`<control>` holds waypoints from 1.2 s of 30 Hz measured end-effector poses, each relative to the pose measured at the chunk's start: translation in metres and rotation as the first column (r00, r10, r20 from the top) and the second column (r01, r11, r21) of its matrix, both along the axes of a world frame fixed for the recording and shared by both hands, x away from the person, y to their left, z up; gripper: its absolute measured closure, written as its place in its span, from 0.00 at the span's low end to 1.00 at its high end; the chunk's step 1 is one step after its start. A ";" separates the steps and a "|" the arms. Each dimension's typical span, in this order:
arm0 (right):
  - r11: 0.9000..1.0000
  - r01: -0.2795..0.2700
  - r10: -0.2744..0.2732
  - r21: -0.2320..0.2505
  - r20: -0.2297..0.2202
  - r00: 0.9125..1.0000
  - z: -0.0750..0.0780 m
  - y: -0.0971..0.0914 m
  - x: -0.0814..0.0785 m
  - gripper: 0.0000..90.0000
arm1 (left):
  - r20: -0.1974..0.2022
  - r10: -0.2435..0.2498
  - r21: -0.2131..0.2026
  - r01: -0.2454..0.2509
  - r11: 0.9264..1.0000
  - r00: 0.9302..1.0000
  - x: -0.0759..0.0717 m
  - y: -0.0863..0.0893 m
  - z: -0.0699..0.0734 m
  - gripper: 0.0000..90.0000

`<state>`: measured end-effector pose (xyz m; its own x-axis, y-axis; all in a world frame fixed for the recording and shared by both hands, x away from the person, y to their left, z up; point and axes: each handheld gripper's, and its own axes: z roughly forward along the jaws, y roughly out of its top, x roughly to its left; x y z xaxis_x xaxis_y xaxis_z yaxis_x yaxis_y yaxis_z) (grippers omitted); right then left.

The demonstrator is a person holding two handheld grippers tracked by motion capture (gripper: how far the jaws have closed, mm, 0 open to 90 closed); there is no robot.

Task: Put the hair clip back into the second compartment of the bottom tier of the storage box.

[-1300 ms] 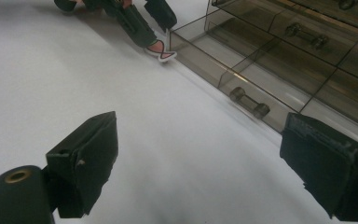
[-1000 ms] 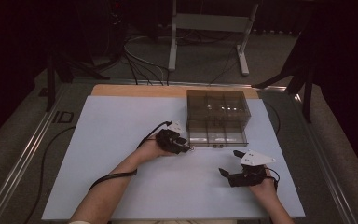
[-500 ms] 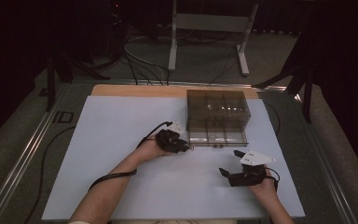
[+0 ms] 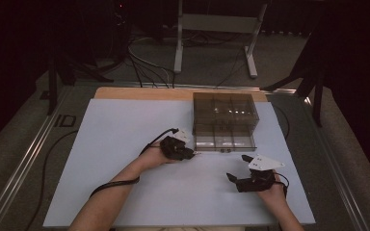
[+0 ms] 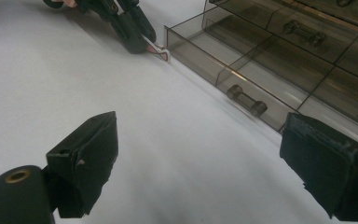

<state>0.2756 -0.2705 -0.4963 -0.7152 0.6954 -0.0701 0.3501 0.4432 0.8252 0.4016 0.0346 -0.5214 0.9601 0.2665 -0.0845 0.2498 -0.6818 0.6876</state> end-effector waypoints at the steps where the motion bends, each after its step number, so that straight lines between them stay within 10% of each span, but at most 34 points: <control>1: 1.000 0.000 0.000 -0.001 0.001 1.000 0.000 0.000 0.000 0.13 | 0.006 -0.001 0.002 0.001 1.000 1.000 0.000 0.000 0.000 0.90; 17: 1.000 -0.002 0.002 0.003 0.002 1.000 0.000 0.000 0.000 0.13 | -0.021 -0.043 -0.011 0.042 0.999 0.999 -0.001 0.001 0.002 0.96; 36: 1.000 -0.008 0.008 0.004 0.008 1.000 0.002 0.000 -0.001 0.13 | -0.024 -0.055 -0.113 0.052 0.992 0.998 -0.005 0.004 0.035 0.96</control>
